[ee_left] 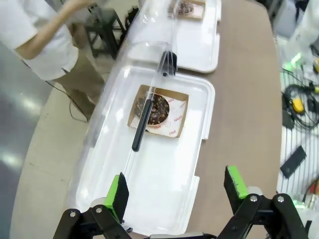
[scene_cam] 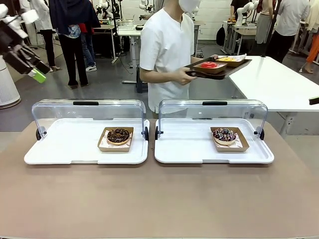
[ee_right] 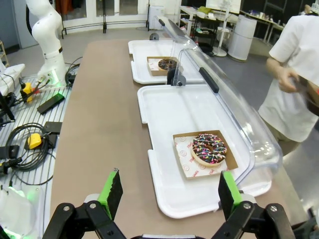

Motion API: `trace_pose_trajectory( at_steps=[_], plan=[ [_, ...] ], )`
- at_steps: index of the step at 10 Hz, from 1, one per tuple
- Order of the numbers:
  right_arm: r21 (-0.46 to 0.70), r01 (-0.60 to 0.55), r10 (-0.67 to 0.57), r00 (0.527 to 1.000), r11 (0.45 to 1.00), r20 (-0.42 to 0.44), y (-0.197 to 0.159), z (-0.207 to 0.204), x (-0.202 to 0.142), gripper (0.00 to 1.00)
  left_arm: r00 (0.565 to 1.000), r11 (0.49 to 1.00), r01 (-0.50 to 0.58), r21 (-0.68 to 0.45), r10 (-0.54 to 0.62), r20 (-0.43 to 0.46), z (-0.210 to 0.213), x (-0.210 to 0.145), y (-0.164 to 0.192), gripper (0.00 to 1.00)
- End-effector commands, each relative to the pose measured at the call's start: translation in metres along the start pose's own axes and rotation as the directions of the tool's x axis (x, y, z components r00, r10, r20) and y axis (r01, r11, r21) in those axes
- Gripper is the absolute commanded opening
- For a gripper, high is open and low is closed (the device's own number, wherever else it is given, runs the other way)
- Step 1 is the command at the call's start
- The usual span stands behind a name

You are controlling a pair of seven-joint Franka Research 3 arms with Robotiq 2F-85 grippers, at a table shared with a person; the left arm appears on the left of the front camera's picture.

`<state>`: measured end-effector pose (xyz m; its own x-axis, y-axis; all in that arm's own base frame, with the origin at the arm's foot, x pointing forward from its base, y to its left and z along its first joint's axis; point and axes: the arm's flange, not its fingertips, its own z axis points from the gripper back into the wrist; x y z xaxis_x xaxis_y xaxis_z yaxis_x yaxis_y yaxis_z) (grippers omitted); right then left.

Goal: Provide the desired donut to the person.
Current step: Place the picked Paper togo box onto the Handle tray extended by the person.

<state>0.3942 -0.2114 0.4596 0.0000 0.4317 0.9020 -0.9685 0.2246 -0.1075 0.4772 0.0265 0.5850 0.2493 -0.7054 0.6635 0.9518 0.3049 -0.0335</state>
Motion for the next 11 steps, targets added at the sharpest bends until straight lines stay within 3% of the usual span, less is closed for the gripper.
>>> trace_pose_trajectory(
  at_steps=[1, 2, 5, 11],
  plan=[
    [0.004, 0.019, -0.019, 1.0, 1.0, 0.007, 0.001, 0.0, 0.002, 1.0, 0.982, 0.999, 0.035, 0.004, -0.036, 0.183, -0.006, -0.054, 0.001, 1.0],
    [0.004, 0.019, -0.019, 1.0, 1.0, 0.007, 0.001, 0.0, 0.002, 1.0, 0.961, 0.991, 0.135, -0.005, -0.13, 0.244, -0.002, -0.077, 0.01, 1.0],
    [0.004, 0.019, -0.019, 1.0, 1.0, 0.007, 0.001, 0.0, 0.002, 1.0, 0.886, 0.988, 0.154, -0.022, -0.129, 0.446, 0.006, -0.134, 0.036, 1.0],
    [0.004, 0.019, -0.019, 1.0, 1.0, 0.007, 0.001, 0.0, 0.002, 1.0, 0.891, 0.997, 0.08, -0.012, -0.066, 0.45, -0.009, -0.159, 0.048, 1.0]
  ],
)
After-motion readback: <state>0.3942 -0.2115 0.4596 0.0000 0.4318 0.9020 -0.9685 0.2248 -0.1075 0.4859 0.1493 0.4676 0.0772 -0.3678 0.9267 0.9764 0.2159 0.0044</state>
